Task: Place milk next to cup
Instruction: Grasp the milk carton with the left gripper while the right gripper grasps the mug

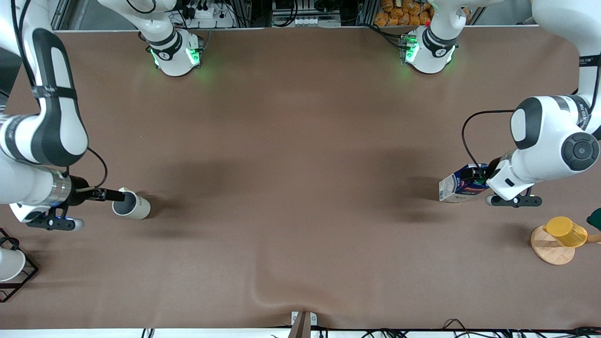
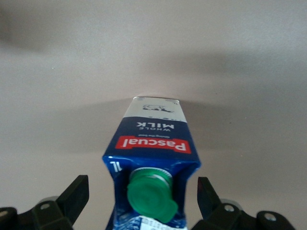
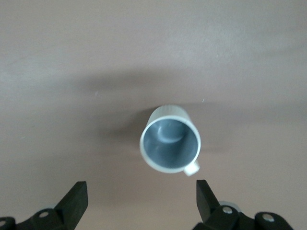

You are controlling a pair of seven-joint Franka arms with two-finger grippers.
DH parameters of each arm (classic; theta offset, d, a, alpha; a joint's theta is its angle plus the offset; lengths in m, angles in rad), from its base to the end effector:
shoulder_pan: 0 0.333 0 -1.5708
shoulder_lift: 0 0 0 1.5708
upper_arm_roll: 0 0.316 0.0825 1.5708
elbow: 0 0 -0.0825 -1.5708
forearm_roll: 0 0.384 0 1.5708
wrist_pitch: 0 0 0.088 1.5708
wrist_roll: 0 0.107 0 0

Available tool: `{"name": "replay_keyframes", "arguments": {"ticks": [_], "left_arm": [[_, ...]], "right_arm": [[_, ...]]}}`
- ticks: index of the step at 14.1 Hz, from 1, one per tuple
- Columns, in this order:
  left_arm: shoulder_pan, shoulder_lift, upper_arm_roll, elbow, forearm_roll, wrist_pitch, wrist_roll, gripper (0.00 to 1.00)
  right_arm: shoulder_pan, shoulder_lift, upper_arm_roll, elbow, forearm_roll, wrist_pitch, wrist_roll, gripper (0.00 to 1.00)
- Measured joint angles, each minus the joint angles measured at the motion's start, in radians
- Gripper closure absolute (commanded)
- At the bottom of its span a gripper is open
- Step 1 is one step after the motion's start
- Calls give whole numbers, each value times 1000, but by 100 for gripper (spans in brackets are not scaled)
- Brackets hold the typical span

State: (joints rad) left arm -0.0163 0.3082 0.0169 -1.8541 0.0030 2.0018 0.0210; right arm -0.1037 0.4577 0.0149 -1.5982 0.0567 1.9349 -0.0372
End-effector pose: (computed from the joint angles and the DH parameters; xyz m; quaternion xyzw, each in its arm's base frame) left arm 0.6090 0.0000 0.3438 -0.9967 0.0111 0.0802 0.0030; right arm 0.6639 -0.0564 0.3573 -0.9970 0.0380 0.0585 0.0329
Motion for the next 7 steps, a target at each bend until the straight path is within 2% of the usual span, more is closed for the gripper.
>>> {"name": "replay_keyframes", "arguments": {"ticks": [2,4,5,6,7], "left_arm": [[1,1,-1,0,0,0,0,14],[0,2,-2,0,0,-1,0,43],[0,2,-2,0,0,-2,0,54],[-1,2,-2,0,0,-4,0,60],[-3,2,-2,0,0,-5,0,61]], "right_arm": [[-34,10,-1,-69,0,104,-57,0],[-49,15,-2,-114,0,163,-78,2],[-49,18,-1,-124,0,175,-83,5],[-49,24,-1,-130,0,186,-88,7],[-49,32,-1,-134,0,195,-91,21]]}}
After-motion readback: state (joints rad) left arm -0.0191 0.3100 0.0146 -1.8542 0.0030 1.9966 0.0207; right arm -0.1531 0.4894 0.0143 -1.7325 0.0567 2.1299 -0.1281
